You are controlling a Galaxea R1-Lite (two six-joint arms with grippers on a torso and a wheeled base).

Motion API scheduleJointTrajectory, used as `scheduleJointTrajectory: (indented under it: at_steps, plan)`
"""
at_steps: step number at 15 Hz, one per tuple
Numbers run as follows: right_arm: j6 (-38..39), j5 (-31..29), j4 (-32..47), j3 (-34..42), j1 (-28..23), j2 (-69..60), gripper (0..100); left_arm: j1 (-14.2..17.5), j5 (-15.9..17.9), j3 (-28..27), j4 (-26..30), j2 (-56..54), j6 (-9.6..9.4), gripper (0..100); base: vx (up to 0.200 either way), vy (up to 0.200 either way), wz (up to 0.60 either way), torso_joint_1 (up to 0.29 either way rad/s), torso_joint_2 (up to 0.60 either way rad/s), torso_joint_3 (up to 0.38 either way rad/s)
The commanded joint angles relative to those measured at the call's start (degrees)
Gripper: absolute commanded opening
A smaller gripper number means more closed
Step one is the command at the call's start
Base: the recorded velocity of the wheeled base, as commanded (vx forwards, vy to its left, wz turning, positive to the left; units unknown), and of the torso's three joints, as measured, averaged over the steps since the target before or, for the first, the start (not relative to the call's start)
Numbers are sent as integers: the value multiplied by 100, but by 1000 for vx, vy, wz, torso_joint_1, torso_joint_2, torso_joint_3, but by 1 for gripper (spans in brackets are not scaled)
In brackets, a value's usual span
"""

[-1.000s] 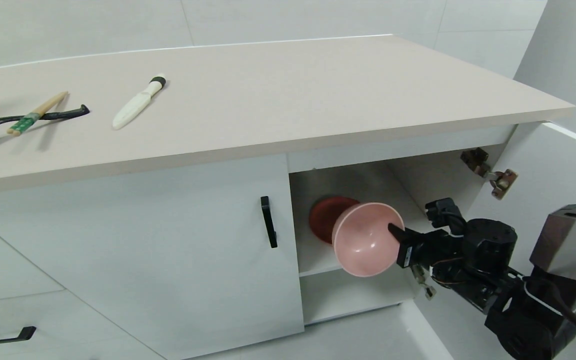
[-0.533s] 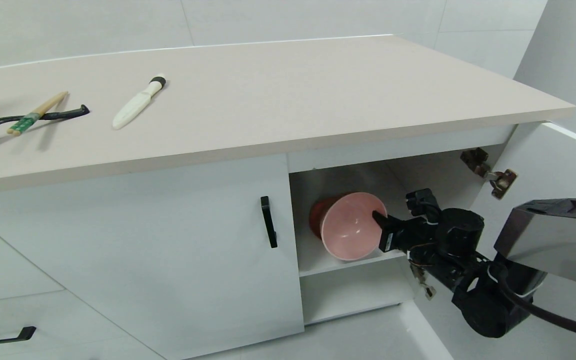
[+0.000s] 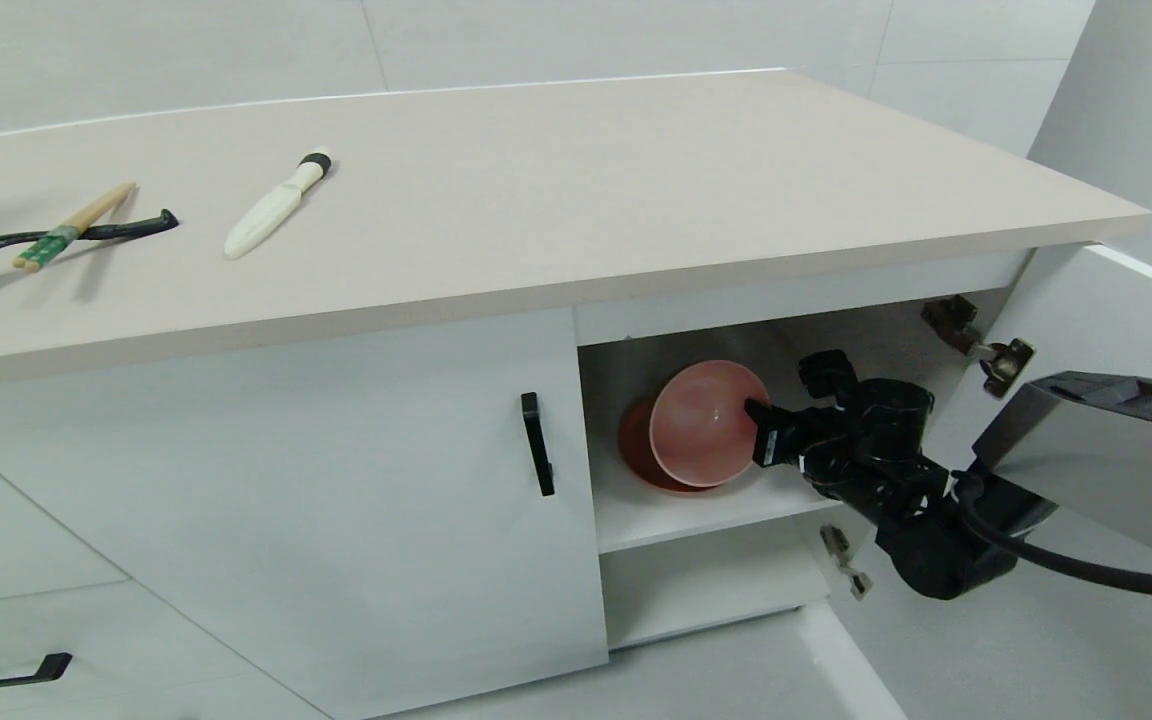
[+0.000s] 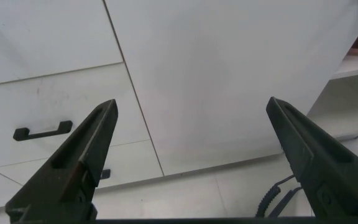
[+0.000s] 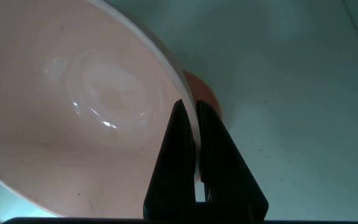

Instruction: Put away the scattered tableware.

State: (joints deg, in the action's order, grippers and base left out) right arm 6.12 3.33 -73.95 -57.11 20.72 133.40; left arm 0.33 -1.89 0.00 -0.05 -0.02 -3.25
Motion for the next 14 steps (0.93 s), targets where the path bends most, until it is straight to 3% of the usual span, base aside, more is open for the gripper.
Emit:
scheduleJointTrajectory:
  at_steps: [1, 14]
  plan:
    - [3, 1, -14, -37, -16, 107, 0, 2, -4, 0, -4, 11, 0, 100, 0, 0, 0, 0, 0, 0]
    - [3, 107, -58, -28, 72, 239, 0, 2, -4, 0, 5, 11, 27, 100, 0, 0, 0, 0, 0, 0]
